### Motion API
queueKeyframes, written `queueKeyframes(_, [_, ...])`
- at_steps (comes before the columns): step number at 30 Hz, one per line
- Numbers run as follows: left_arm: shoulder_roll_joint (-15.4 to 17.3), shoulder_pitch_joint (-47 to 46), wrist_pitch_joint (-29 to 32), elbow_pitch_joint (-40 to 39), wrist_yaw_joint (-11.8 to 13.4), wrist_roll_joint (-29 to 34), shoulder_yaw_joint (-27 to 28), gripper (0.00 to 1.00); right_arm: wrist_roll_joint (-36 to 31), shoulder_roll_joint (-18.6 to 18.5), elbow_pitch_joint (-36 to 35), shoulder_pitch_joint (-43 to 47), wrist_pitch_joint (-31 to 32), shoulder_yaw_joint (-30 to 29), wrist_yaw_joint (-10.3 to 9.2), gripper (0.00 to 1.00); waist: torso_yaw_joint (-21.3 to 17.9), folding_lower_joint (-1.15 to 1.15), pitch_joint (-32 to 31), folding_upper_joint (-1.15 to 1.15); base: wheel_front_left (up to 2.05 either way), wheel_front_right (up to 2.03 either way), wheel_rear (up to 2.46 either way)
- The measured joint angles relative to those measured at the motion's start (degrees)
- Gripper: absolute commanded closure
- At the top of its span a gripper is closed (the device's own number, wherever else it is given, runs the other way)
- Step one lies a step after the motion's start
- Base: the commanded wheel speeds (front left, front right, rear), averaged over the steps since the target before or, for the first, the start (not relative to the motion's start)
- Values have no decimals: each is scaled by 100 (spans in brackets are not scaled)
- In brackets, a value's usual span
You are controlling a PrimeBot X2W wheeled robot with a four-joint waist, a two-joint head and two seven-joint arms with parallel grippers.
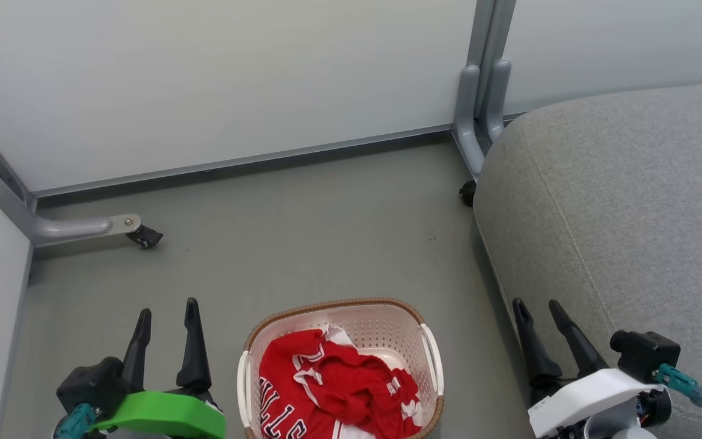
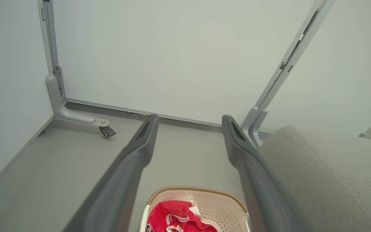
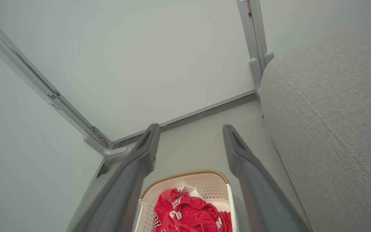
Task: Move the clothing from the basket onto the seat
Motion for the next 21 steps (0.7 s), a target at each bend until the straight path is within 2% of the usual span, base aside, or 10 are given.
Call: queueKeyframes(21, [44, 211, -280, -170, 76, 1194, -191, 0, -967, -14, -2, 95, -274, 200, 0, 0, -62, 0, -88, 0, 0, 0, 0])
